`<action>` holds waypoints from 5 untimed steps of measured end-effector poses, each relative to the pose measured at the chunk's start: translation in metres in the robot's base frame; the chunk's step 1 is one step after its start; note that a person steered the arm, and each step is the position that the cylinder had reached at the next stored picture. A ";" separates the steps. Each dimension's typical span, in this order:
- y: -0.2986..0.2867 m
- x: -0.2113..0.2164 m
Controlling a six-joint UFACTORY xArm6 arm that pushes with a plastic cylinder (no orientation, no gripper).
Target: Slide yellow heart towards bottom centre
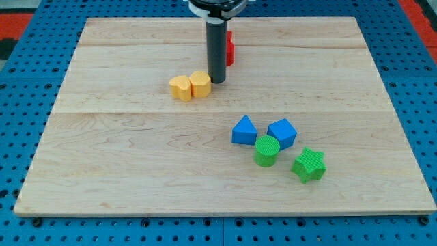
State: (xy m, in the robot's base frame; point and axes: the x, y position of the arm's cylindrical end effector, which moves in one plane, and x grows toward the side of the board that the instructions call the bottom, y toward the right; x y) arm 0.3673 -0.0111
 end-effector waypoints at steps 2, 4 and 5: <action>-0.038 -0.020; -0.072 0.057; -0.071 0.089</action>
State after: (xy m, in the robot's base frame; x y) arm 0.4563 -0.0824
